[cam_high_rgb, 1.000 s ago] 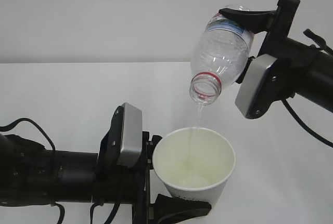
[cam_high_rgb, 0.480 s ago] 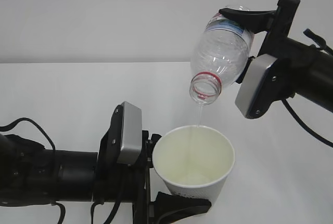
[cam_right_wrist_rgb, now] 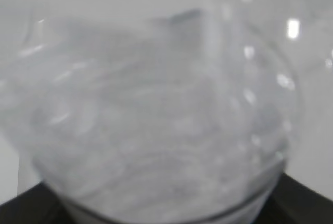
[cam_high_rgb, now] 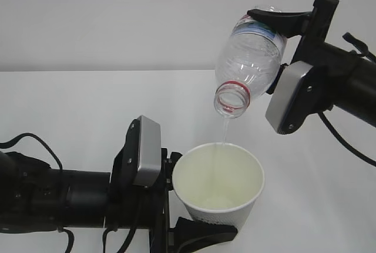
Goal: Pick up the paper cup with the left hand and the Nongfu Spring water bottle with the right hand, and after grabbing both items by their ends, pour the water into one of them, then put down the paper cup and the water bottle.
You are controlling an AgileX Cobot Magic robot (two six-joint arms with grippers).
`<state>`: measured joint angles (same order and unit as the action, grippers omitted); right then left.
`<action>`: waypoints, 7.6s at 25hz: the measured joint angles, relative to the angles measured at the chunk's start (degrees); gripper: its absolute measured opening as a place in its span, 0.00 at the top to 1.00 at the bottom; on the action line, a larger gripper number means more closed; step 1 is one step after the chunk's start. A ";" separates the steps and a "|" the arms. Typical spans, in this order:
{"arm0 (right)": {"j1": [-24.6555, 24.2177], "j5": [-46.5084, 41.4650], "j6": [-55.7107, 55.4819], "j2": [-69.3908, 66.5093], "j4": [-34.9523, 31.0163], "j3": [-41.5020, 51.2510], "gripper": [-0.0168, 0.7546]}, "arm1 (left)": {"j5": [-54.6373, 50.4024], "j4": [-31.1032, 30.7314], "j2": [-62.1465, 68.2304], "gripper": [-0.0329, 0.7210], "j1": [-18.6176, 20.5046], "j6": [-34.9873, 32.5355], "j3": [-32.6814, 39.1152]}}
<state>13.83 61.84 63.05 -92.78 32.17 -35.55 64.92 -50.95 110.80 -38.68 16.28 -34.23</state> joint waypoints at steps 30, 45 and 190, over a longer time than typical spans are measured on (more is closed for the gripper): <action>0.00 0.11 1.05 0.00 0.00 0.00 0.35 | -0.18 0.00 0.00 0.19 0.00 0.00 0.00; 0.00 0.21 1.05 0.00 0.00 0.00 0.35 | -0.31 -0.39 0.00 0.19 0.00 0.00 0.00; 0.00 0.39 2.51 0.00 0.00 0.00 0.35 | -2.58 -0.81 0.00 0.19 0.00 0.00 0.00</action>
<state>13.83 62.23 65.56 -92.78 32.17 -35.55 62.34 -51.76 110.80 -38.68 16.28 -34.23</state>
